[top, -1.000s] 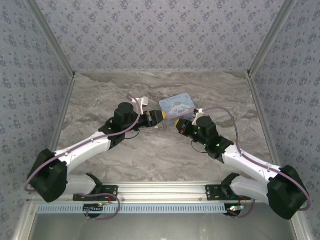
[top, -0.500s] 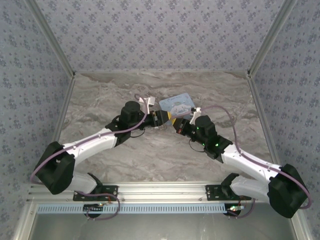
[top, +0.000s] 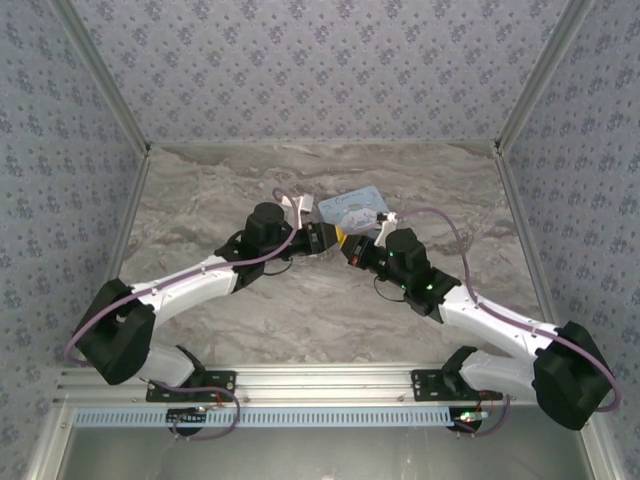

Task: Unlock a padlock with a key

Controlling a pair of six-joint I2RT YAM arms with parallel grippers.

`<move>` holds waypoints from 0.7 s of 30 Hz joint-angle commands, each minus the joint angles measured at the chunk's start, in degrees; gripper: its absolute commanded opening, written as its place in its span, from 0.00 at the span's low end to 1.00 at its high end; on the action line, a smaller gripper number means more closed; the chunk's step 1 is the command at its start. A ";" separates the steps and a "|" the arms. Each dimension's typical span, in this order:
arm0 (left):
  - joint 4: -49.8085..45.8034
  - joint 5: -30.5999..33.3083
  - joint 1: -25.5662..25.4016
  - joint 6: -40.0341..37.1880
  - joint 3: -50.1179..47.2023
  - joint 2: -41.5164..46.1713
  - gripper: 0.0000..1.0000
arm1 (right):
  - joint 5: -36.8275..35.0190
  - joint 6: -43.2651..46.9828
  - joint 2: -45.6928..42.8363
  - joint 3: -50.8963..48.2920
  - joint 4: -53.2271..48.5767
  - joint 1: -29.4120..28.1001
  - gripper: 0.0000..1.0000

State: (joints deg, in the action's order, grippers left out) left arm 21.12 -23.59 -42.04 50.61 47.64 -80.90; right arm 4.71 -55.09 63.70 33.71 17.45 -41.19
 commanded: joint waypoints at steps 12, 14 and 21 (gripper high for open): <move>-2.51 1.52 -0.23 -4.85 2.98 3.31 0.00 | 5.68 3.12 -2.02 0.13 2.18 2.39 0.17; -3.76 1.23 0.09 -6.74 3.43 4.44 0.00 | 10.27 4.64 -3.23 -0.67 3.74 4.77 0.29; -8.41 -4.72 3.22 -14.40 6.62 8.47 0.00 | 29.53 5.78 -6.27 -2.97 13.55 16.05 0.61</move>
State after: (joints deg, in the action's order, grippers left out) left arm 14.33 -24.36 -40.16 41.45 51.05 -75.26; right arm 22.87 -50.76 58.87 31.64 23.99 -27.94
